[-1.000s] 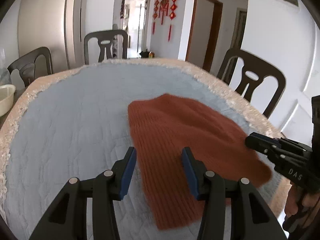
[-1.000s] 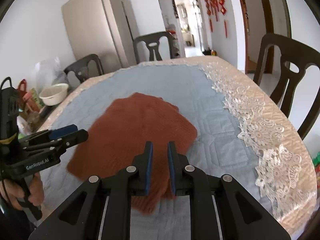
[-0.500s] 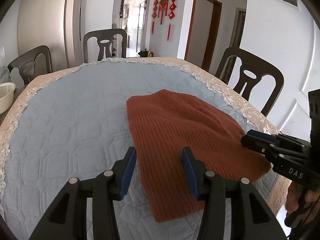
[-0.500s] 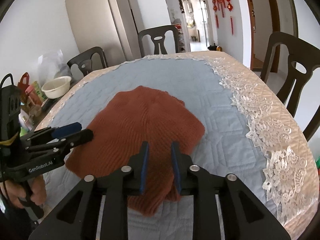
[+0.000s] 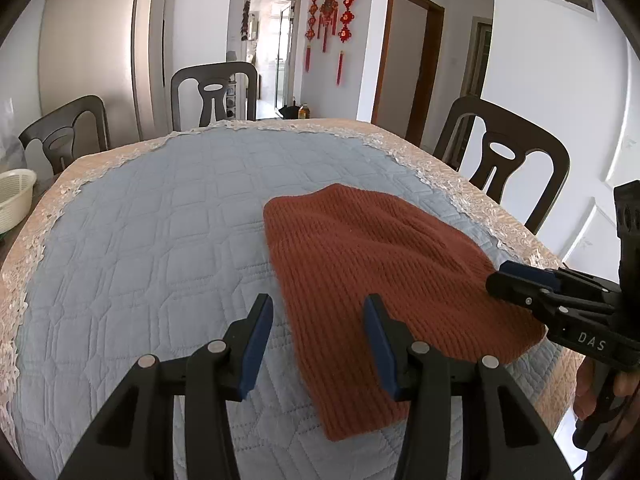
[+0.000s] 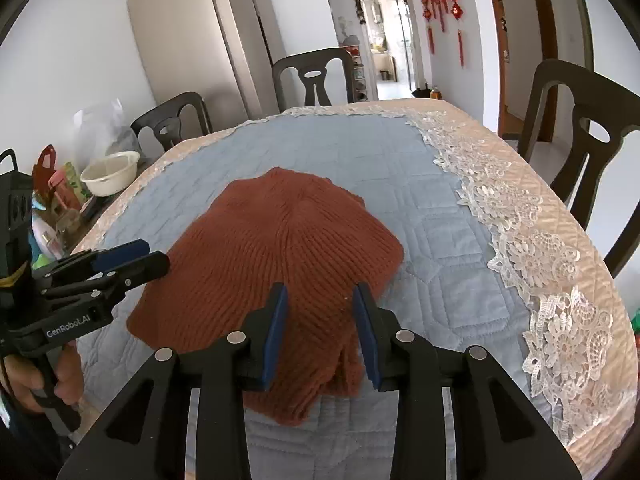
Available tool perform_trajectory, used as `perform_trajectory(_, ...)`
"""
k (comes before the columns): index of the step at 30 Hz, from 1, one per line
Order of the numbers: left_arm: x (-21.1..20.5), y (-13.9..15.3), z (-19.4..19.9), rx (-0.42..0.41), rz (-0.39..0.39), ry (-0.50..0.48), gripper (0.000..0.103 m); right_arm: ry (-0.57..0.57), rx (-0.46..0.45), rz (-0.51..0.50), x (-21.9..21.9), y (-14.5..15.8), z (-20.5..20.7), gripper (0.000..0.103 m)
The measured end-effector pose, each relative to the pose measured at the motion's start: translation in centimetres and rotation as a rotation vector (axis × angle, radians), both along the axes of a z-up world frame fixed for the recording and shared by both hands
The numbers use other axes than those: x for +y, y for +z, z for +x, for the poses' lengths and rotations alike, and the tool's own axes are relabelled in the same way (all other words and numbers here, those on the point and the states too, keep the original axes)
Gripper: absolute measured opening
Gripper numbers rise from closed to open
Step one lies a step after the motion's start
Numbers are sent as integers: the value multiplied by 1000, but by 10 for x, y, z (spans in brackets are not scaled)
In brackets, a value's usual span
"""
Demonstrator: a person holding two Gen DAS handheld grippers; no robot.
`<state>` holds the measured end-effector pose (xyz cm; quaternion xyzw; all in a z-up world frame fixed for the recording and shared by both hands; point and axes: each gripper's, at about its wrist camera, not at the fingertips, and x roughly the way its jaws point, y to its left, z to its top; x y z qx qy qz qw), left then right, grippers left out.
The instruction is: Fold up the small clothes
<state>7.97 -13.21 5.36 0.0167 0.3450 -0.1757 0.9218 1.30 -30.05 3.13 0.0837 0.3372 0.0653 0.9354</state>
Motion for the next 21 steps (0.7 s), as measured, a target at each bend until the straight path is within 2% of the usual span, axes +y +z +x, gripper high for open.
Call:
perform_trajectory(13,-2,-3,3,11,-10,-10,50,-15,4,33,-7,-1,2,37)
perform_trajectory(15,-2,-4,3,12,-14,-12,50,-23,8,40,-9,-3,3,50)
perform_trajectory(21,-1,-5,5,18,-27,-14,50,-43,18,68,-16,-7,7,52)
